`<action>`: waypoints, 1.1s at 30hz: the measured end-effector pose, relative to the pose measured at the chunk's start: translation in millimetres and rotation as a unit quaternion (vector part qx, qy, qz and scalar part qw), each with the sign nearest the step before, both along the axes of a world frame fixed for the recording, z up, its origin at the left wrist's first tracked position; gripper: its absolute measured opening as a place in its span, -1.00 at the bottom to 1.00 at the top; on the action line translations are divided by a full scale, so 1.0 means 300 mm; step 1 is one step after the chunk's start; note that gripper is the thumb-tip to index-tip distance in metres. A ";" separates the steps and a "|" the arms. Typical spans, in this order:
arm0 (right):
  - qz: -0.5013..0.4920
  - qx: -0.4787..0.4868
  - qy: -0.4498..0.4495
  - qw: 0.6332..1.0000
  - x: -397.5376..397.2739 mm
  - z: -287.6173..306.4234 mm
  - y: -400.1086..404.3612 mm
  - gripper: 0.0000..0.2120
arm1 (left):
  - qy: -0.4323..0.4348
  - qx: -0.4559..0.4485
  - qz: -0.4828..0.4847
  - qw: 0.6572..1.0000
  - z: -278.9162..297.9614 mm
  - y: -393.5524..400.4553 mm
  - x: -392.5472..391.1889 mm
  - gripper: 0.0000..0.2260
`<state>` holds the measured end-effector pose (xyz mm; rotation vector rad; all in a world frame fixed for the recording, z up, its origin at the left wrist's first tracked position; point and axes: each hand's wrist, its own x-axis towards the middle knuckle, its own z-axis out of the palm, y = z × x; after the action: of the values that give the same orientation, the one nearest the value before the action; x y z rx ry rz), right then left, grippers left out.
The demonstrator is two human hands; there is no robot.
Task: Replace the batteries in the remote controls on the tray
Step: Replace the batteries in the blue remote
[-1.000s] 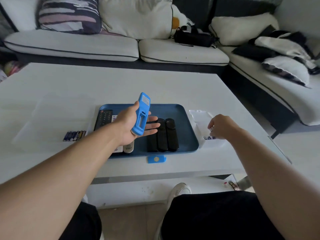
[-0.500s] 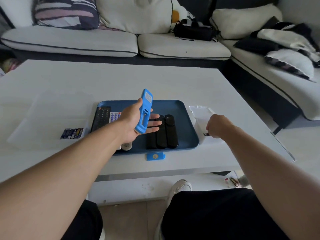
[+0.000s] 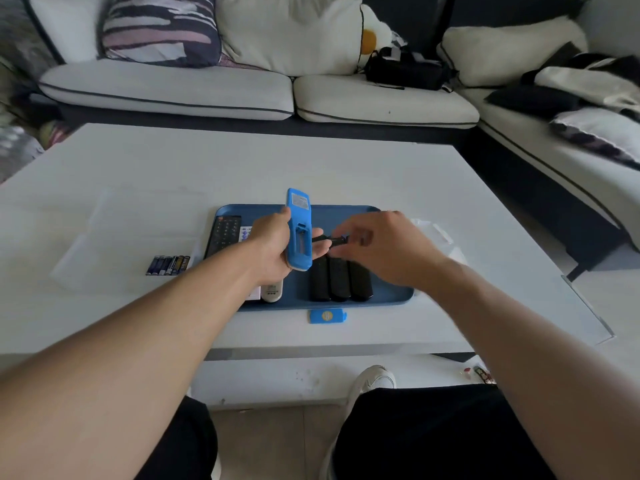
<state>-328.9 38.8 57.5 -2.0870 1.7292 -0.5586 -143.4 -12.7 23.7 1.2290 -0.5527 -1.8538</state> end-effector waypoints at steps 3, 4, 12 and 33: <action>0.053 -0.015 0.086 0.995 0.129 -0.009 0.045 -0.69 | -0.010 0.017 0.025 1.000 -0.005 -0.003 0.012 -0.66; 0.056 -0.024 0.119 0.991 0.150 -0.021 0.045 -0.68 | -0.021 0.019 0.024 0.999 -0.009 -0.004 0.015 -0.66; 0.045 0.036 0.161 0.985 0.169 -0.066 -0.006 -0.72 | -0.212 -0.060 0.024 0.975 -0.046 -0.005 0.053 -0.72; 0.130 0.099 0.329 0.930 0.283 -0.089 -0.066 -0.80 | -0.547 -0.165 0.185 0.799 -0.124 -0.004 0.552 -0.67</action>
<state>-244.0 19.0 30.7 -2.4543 1.6706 0.4359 22.3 -13.8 -13.4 1.9151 -1.0822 -0.5228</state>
